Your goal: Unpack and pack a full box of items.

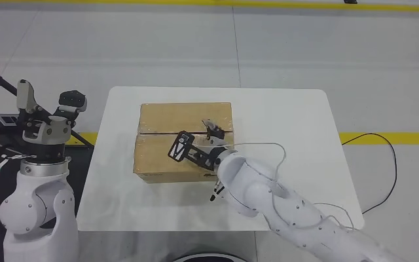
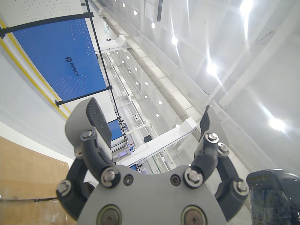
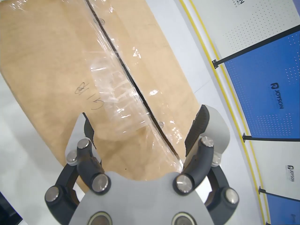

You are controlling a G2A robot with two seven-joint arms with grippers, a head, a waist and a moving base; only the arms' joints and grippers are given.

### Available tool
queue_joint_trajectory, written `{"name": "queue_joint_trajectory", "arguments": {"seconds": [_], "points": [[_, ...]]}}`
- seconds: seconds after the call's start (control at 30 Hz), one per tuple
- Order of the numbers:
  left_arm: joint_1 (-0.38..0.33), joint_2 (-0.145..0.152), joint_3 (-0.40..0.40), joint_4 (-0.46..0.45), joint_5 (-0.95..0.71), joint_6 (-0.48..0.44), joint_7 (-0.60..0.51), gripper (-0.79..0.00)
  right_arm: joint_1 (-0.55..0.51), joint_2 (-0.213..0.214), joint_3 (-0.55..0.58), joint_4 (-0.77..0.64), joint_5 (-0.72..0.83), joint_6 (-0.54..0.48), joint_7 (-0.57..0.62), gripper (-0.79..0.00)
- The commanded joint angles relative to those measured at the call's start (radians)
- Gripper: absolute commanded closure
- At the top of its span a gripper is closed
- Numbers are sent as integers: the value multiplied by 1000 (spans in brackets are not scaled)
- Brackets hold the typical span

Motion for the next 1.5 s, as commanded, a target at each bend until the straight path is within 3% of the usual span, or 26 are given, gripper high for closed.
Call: {"name": "queue_joint_trajectory", "arguments": {"seconds": [0.0,1.47], "points": [[0,0,0,0,0,0,0,-785,0,-6,-1,5,-5,1,3,-785],[0,0,0,0,0,0,0,-785,-110,-76,107,-6,-175,11,57,-785]]}}
